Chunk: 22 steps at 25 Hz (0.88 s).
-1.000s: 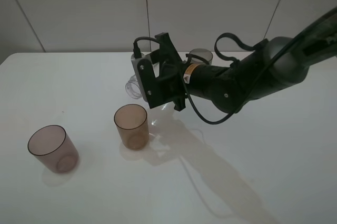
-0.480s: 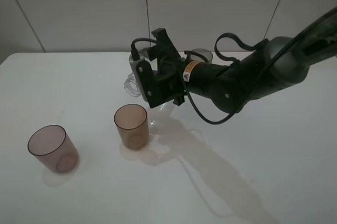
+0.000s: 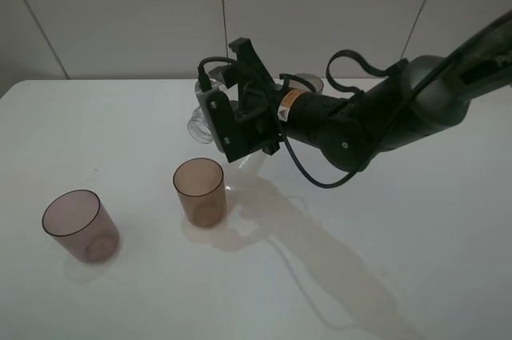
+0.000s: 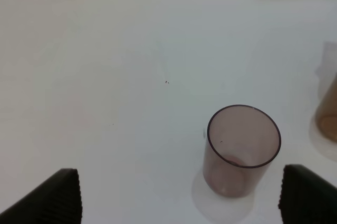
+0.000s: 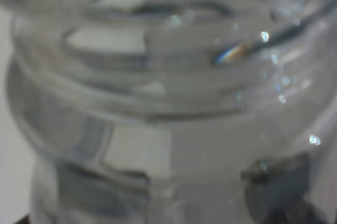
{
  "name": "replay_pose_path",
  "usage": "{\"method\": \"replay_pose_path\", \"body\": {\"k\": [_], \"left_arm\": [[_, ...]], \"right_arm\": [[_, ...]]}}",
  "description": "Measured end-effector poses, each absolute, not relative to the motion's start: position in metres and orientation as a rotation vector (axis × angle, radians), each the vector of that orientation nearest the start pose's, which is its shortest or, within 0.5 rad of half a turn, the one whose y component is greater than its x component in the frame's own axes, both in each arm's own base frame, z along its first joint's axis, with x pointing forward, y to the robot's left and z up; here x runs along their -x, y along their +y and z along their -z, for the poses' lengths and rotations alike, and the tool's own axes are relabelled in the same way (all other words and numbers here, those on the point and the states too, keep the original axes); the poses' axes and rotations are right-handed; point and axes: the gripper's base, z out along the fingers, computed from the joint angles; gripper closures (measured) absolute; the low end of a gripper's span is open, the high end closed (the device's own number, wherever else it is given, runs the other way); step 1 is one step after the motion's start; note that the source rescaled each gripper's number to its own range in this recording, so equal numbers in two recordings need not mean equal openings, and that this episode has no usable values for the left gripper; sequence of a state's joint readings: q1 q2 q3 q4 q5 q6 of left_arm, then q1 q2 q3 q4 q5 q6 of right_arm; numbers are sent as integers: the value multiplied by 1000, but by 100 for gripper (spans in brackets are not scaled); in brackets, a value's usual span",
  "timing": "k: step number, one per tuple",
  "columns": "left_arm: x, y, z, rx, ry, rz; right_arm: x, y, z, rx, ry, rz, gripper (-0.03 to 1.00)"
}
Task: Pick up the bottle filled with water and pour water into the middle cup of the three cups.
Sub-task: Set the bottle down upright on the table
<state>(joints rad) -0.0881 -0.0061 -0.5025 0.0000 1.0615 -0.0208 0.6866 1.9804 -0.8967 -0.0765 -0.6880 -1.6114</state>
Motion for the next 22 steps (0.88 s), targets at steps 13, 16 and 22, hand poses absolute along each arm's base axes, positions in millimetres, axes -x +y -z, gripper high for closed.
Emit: {"method": "replay_pose_path", "body": {"k": [13,16,22], "left_arm": [[6,1,-278,-68,2036,68],[6,1,-278,-68,2036,68],[6,1,-278,-68,2036,68]], "right_arm": [[-300,251,-131,1813,637,681,97],[-301,251,-132,1802,620,708,97],[-302,251,-134,1800,589,747,97]]}}
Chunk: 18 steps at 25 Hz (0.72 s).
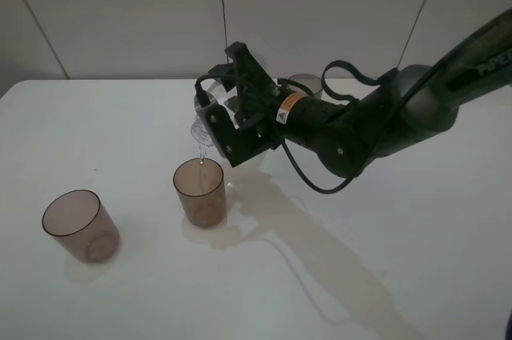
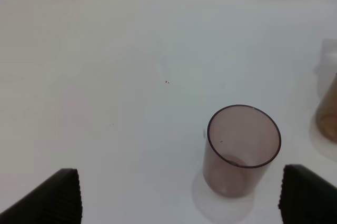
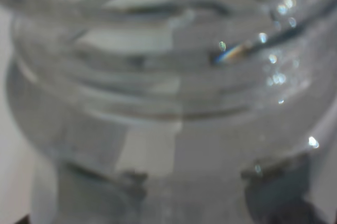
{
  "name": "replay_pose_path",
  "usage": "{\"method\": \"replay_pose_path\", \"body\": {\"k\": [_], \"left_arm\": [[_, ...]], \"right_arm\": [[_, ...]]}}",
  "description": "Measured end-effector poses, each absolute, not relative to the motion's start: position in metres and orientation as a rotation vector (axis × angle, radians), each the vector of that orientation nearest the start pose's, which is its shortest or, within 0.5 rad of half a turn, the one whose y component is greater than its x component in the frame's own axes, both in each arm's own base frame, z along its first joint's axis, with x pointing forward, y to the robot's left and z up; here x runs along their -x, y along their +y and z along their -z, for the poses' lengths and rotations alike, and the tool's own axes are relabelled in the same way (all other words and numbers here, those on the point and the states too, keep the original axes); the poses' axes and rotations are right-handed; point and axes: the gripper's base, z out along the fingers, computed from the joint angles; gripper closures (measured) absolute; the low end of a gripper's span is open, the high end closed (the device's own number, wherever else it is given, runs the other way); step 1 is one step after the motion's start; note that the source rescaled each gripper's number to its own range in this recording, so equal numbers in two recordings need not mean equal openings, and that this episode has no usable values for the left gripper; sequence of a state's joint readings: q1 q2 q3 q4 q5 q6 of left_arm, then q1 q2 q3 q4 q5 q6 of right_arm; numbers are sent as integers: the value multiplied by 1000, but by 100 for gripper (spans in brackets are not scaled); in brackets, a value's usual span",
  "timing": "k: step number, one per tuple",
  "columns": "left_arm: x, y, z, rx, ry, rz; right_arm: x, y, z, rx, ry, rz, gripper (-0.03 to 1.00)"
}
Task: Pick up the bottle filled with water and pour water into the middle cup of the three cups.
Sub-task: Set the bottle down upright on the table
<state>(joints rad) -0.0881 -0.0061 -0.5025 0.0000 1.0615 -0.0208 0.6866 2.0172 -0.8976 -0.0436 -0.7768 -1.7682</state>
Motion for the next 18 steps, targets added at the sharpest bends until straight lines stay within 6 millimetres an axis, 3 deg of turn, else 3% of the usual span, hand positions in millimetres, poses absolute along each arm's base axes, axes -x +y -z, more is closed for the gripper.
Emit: {"method": "replay_pose_path", "body": {"k": [18], "left_arm": [[6,1,-278,-68,2036,68]], "right_arm": [[-300,254,-136,1798,540,790,97]]}}
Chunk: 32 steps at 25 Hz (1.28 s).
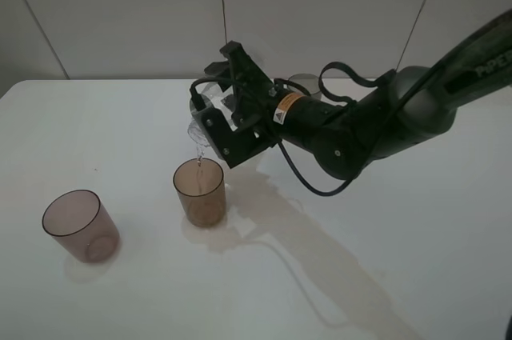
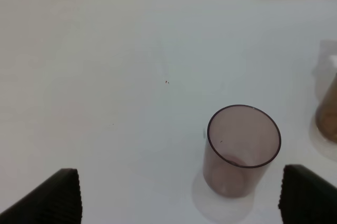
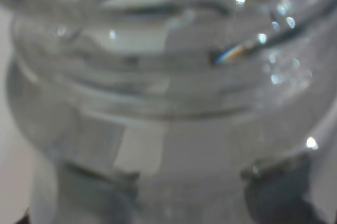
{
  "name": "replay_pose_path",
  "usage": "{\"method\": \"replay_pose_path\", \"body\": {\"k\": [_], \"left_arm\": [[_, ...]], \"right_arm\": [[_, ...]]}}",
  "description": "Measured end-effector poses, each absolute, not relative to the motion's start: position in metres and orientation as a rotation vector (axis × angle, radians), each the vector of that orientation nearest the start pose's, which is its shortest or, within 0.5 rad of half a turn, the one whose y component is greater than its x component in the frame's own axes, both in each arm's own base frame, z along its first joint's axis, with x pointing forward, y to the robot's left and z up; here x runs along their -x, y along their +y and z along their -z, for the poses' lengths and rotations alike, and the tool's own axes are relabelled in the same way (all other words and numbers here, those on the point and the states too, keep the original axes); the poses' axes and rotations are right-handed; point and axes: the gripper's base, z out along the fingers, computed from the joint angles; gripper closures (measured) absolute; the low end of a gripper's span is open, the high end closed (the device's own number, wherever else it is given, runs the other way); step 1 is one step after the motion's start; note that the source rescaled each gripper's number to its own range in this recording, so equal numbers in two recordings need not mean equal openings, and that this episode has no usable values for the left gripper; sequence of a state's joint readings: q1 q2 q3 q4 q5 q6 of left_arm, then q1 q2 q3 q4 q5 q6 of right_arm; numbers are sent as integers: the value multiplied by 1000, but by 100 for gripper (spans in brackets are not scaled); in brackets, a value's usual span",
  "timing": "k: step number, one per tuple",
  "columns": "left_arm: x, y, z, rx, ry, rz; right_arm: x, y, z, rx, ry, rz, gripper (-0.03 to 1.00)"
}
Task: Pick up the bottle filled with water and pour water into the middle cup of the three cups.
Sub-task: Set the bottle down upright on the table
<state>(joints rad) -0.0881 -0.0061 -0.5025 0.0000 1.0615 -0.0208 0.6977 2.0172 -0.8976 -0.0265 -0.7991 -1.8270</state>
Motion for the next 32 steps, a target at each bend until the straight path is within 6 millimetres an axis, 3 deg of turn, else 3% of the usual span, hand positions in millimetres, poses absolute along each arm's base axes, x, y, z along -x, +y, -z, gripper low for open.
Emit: {"method": "replay_pose_path", "body": {"k": [25,32], "left_arm": [[6,1,-278,-68,2036,68],[6,1,-278,-68,2036,68]], "right_arm": [[-296,260,-144,1742,453,879,97],[-286,255,-135,1752,462,877,97]]}}
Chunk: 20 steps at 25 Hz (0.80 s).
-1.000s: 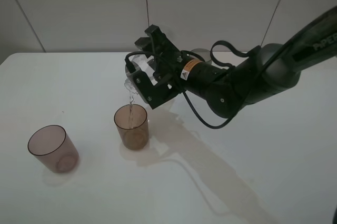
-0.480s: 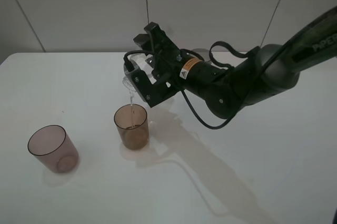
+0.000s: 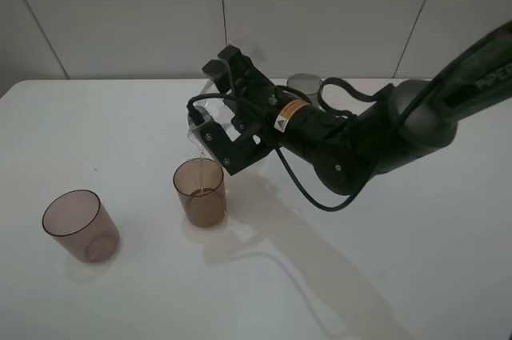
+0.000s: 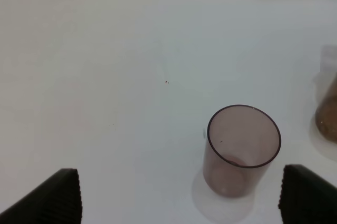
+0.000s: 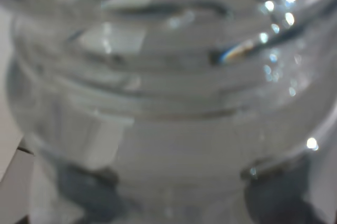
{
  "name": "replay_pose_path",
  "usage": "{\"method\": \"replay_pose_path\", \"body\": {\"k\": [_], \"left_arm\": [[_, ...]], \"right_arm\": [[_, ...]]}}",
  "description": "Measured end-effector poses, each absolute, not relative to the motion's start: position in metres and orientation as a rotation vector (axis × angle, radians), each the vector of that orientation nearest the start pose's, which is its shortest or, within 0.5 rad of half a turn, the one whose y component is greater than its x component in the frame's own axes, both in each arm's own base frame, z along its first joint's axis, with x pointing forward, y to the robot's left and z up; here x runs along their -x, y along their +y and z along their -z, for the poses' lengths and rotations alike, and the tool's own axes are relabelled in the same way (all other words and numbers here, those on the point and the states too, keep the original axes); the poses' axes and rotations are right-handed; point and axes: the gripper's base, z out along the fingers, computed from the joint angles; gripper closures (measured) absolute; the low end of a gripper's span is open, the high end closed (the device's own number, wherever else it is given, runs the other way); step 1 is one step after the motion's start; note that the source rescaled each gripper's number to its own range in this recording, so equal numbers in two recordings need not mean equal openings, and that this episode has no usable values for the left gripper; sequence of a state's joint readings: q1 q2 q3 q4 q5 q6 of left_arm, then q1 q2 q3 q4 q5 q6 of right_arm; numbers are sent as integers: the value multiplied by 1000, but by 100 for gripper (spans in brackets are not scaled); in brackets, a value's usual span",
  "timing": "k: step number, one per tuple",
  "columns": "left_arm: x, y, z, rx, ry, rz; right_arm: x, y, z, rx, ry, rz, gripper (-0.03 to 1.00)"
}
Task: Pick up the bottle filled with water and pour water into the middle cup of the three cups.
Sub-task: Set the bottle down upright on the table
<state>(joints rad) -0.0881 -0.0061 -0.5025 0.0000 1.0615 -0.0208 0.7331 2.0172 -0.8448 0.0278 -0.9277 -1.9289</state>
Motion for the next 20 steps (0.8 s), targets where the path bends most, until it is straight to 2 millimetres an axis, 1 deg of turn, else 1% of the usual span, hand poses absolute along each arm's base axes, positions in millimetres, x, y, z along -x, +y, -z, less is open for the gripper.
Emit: {"method": "replay_pose_path", "body": {"k": [7,20], "left_arm": [[6,1,-278,-68,2036,68],[6,1,-278,-68,2036,68]], "right_arm": [[-284,255,-136,1736,458,883,97],[-278,263,-142,1711,333,992,97]]}}
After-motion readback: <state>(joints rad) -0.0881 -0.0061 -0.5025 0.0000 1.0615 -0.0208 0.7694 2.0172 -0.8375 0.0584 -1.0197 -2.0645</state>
